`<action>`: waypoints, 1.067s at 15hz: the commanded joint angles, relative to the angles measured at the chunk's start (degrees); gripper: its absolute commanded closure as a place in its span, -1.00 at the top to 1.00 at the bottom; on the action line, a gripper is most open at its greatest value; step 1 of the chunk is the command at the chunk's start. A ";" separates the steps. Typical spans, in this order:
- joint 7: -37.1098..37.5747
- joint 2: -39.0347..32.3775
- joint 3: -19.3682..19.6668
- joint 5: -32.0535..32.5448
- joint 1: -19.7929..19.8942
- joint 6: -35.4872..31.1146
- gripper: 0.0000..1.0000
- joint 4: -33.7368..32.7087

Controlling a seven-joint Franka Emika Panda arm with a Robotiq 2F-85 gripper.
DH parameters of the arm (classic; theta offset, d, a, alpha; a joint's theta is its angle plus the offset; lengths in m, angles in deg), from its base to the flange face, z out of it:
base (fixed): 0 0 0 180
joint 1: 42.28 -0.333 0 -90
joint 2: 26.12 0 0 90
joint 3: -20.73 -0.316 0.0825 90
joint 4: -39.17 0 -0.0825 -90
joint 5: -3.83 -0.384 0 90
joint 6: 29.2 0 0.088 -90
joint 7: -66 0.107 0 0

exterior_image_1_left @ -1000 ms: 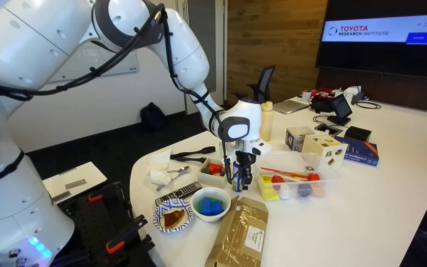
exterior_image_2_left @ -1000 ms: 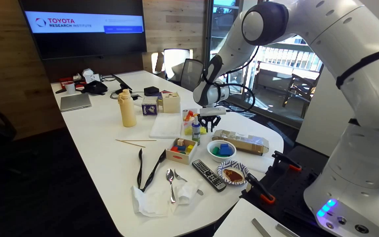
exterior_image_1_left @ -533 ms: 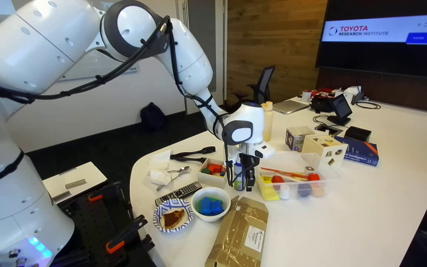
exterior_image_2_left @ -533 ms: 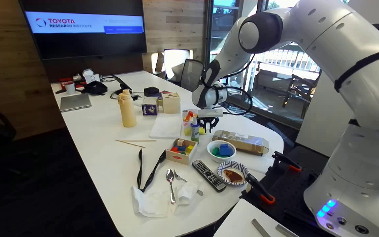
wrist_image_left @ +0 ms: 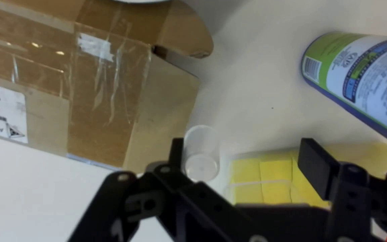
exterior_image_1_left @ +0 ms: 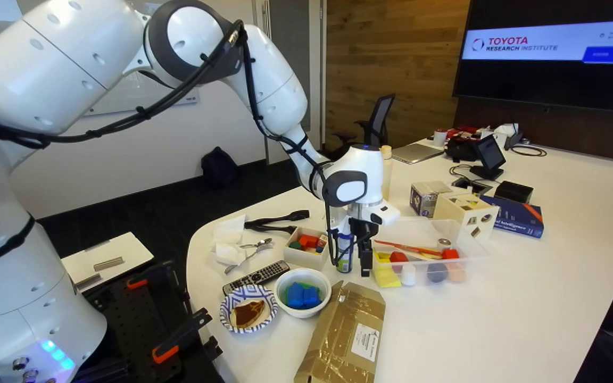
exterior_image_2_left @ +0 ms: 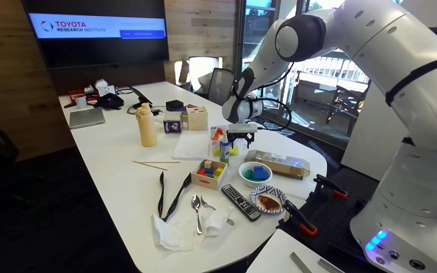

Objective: Remove the cap on the small bottle and place it on the table

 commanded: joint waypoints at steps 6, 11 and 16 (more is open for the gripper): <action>0.03 5.06 0.19 0.09 -0.92 0.05 1.00 1.47; 0.21 6.91 0.77 0.74 -1.52 0.24 1.00 2.46; -0.93 15.58 3.10 6.06 -4.82 5.02 1.00 6.19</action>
